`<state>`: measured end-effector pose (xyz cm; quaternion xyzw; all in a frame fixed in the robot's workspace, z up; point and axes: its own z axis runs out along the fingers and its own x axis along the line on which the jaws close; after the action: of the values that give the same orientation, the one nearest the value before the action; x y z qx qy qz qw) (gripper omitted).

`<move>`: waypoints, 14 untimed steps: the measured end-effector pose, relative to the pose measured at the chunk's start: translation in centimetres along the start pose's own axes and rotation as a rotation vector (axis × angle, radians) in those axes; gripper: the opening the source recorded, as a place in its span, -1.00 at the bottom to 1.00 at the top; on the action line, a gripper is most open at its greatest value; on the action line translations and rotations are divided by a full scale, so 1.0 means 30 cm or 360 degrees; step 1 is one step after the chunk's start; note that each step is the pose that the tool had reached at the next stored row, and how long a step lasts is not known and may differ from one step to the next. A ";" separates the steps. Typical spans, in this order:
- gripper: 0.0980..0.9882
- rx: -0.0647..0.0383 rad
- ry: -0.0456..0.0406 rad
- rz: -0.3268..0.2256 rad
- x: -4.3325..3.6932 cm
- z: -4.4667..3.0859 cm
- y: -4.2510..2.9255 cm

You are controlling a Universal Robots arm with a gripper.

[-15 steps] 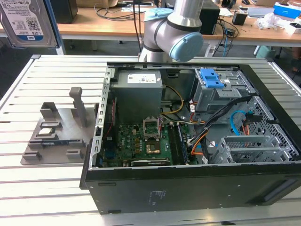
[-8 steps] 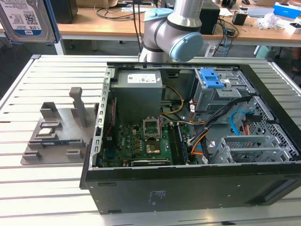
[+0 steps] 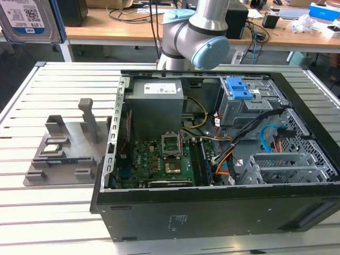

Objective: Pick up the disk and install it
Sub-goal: 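Pick up the disk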

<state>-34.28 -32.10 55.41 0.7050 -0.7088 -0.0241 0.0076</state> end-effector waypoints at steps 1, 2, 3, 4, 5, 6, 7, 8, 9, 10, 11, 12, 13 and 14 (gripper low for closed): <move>-0.39 0.0000 0.0000 0.0000 0.000 -0.006 0.000; -0.39 0.0000 0.0000 0.0000 0.000 -0.012 0.001; -0.39 0.0000 0.0000 0.0000 0.000 -0.018 0.001; -0.39 0.0000 0.0000 0.0000 -0.001 -0.028 0.001; -0.39 0.0000 0.0000 0.0000 -0.001 -0.037 0.002; -0.39 0.0000 0.0000 0.0000 -0.001 -0.042 0.002; -0.39 0.0000 0.0000 0.0000 -0.001 -0.051 0.002; -0.39 0.0000 0.0000 0.0000 -0.001 -0.060 0.002; -0.39 0.0000 0.0000 0.0000 -0.001 -0.061 0.002; -0.39 0.0000 0.0000 0.0000 -0.001 -0.061 0.003; -0.39 0.0000 0.0000 0.0000 -0.001 -0.061 0.003; -0.39 0.0000 0.0000 0.0000 -0.001 -0.061 0.000; -0.39 0.0000 0.0000 0.0000 -0.001 -0.061 -0.005; -0.39 0.0000 0.0000 0.0000 -0.001 -0.062 -0.014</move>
<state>-33.77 -32.10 57.24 0.7050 -0.7087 -0.0242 0.0076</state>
